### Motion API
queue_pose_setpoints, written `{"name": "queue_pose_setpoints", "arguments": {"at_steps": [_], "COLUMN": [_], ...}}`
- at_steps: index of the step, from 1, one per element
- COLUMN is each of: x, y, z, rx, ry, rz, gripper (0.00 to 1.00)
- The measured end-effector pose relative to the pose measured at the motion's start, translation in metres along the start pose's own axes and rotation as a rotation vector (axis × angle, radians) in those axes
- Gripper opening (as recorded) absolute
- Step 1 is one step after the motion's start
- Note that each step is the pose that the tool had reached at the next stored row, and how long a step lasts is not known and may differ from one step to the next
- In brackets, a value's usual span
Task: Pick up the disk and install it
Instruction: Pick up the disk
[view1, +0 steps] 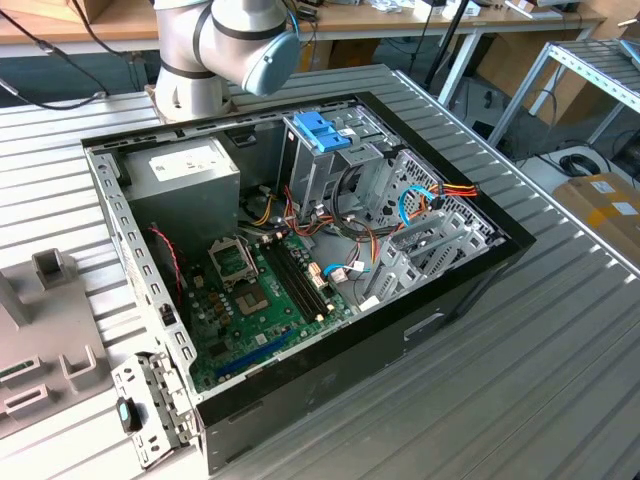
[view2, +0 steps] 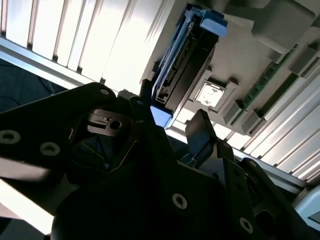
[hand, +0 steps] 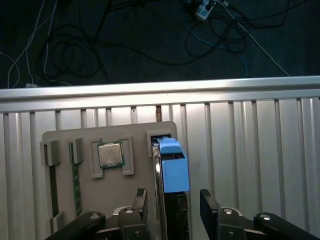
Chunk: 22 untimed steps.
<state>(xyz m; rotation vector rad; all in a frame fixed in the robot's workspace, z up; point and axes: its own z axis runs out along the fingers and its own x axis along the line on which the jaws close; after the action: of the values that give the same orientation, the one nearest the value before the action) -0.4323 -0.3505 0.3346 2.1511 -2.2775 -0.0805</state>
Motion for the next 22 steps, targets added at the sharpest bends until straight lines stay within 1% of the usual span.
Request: {"name": "queue_pose_setpoints", "arguments": {"at_steps": [6, 9, 17, 20, 22], "x": [0.0005, 0.0008, 0.0013, 0.0016, 0.0018], "y": [0.0042, 0.0074, 0.0106, 0.0133, 0.0146], "z": [0.0075, 0.0124, 0.0222, 0.0289, 0.0313], "rx": [-0.0002, -0.0003, -0.0003, -0.0004, -0.0003], "ry": [0.0002, 0.0001, 0.0002, 0.0002, 0.0002], "rz": [0.000, 0.000, 0.000, 0.000, 0.000], "gripper": [0.54, 0.54, 0.54, 0.54, 0.54]}}
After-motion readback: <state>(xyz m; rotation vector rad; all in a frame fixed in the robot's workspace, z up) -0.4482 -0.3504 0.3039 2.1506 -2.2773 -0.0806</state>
